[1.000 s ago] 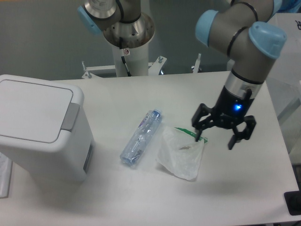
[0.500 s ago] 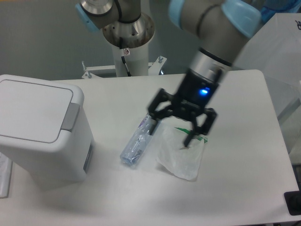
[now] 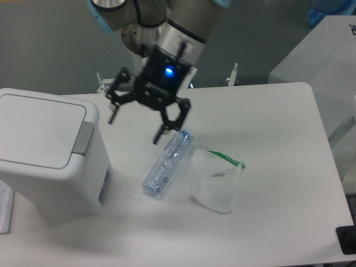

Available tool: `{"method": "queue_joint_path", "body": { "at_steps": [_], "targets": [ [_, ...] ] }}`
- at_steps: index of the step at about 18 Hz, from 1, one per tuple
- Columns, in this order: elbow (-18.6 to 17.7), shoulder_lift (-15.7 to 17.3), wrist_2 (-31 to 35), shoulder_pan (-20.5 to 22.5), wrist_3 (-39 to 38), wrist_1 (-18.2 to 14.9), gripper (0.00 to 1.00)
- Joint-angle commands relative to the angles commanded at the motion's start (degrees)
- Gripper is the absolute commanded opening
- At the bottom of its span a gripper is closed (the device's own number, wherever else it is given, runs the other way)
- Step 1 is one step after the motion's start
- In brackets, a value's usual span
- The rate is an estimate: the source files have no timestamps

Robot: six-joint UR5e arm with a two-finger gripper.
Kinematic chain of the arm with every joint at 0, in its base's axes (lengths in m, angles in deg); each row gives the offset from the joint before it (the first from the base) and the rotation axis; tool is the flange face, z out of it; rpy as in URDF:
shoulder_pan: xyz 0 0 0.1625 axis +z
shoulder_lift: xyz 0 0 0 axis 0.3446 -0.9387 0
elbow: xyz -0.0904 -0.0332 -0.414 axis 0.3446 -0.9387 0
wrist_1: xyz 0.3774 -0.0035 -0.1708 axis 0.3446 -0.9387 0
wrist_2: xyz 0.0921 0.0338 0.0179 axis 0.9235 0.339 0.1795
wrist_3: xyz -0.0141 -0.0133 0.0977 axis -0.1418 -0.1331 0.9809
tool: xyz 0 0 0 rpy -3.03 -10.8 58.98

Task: Open the trash can
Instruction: 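Lower the gripper onto the edge of the trash bin lid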

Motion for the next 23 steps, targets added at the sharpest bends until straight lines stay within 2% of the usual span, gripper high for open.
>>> {"method": "queue_joint_path", "body": {
  "at_steps": [1, 5, 12, 23],
  "targets": [
    [0.00, -1.41, 0.09, -1.32, 0.00, 0.53, 1.00],
    [-0.53, -3.17, 0.00, -1.95, 0.09, 0.80, 1.00],
    [-2.02, -3.18, 0.09, -2.12, 0.26, 1.93, 1.00],
    [-1.85, -3.18, 1.49, -2.21, 0.26, 2.73, 1.00]
  ]
}}
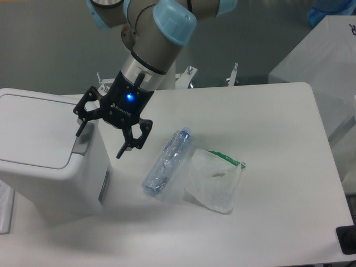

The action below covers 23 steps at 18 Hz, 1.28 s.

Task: Open the trash can
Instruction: 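Lower the gripper onto the edge of the trash bin lid, then push the gripper against the lid to flip it open, then move the gripper away from the bin back over the bottle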

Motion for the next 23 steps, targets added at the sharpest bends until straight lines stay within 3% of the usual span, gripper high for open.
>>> {"method": "queue_joint_path", "body": {
  "at_steps": [3, 17, 23],
  "targets": [
    [-0.17, -0.09, 1.76, 0.00, -0.09, 1.49, 1.00],
    [-0.26, -0.70, 2.03, -0.44, -0.44, 1.85, 1.00],
    [1.93, -0.53, 2.20, -0.35, -2.10, 1.76, 1.00]
  ]
}}
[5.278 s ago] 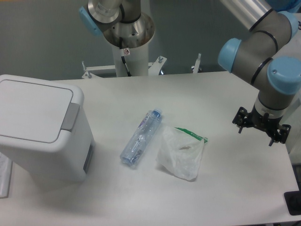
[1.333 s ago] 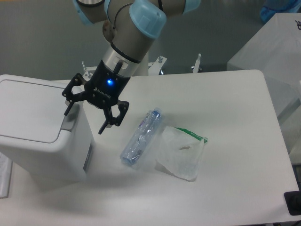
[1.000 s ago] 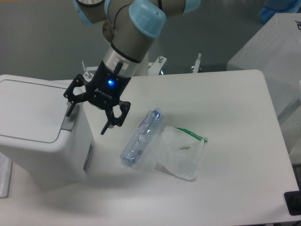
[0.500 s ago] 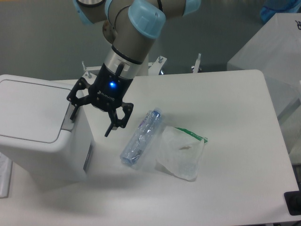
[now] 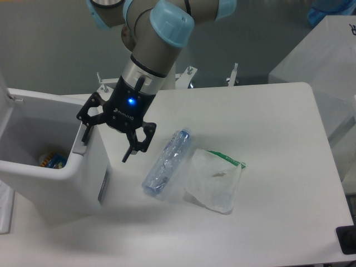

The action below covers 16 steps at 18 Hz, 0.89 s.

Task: Open the trash can
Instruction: 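Move the gripper away from the bin back over the bottle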

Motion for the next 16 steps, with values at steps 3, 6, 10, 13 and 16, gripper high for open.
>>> {"method": "queue_joint_path", "body": {
  "at_steps": [3, 6, 10, 13, 16],
  "targets": [
    [3.34, -0.52, 1.57, 0.52, 0.00, 0.00, 1.00],
    [5.97, -2.45, 5.61, 3.07, 1.22, 0.09, 1.00],
    [8.35, -6.05, 8.26, 9.03, 7.27, 0.09, 1.00],
    [10.02, -10.01, 9.83, 11.60, 14.74, 0.00, 1.00],
    [13.36, -13.35, 18.43, 11.78, 17.57, -0.26, 1.00]
  ]
}}
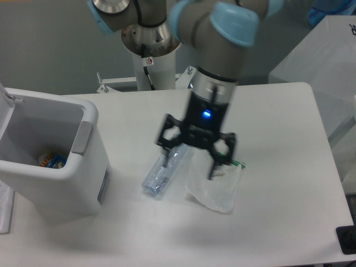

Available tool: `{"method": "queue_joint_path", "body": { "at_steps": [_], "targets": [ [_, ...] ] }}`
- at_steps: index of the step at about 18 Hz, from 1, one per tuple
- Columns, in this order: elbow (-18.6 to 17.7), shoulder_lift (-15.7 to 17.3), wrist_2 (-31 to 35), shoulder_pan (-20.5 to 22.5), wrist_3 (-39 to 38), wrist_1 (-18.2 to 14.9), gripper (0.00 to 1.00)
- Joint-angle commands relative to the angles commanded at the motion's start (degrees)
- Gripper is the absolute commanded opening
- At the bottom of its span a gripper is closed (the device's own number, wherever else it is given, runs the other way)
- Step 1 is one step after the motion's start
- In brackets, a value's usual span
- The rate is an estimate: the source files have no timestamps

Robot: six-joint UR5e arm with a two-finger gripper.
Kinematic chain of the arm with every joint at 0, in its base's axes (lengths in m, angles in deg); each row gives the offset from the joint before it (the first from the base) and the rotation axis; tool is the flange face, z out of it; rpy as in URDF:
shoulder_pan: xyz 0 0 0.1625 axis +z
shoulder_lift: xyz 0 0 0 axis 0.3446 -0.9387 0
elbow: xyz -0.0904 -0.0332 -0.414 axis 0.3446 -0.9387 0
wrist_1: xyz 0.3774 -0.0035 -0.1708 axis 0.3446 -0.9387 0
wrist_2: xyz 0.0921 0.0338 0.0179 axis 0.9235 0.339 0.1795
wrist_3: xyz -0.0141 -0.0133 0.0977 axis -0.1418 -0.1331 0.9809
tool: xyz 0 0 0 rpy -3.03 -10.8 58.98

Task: Open the trash can
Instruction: 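Move the gripper away from the bin back over the bottle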

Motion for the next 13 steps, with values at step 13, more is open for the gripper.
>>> {"method": "queue_joint_path", "body": {
  "at_steps": [13],
  "targets": [
    [7.92, -14.08, 19.01, 1.23, 26.20, -3.78, 1.00]
  ]
}}
